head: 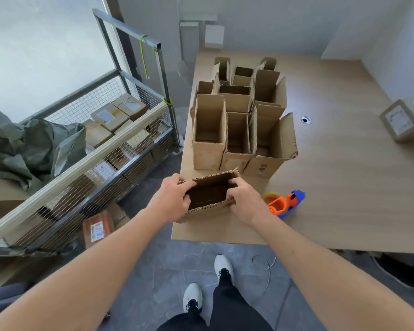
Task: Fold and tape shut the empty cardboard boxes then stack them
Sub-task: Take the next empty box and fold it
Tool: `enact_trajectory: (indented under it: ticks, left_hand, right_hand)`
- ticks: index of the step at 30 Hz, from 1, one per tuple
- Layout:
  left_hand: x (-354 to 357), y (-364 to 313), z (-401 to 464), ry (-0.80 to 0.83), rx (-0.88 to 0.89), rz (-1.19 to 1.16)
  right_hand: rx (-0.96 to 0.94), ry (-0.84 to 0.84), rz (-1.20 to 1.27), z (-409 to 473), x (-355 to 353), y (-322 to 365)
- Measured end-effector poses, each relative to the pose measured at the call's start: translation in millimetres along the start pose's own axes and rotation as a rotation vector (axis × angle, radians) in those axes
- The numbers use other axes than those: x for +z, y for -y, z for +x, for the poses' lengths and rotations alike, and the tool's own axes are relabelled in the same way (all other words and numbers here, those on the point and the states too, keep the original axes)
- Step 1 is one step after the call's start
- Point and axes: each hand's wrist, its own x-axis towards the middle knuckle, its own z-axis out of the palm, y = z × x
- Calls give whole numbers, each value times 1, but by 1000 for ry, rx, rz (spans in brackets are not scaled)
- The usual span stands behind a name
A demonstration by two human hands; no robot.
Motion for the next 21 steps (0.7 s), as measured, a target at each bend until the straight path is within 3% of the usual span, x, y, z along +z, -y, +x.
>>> enact_trajectory:
  ticks: [4, 10, 21]
  left_hand:
    - [-11, -31, 9, -131, 57, 6]
    - [-20, -98, 31, -188, 118, 81]
    - [14, -256, 78, -293, 79, 96]
  right_hand:
    - [-9, -101, 68, -18, -19, -18]
    - [9, -191, 147, -44, -56, -67]
    - [-80, -265, 248, -86, -131, -217]
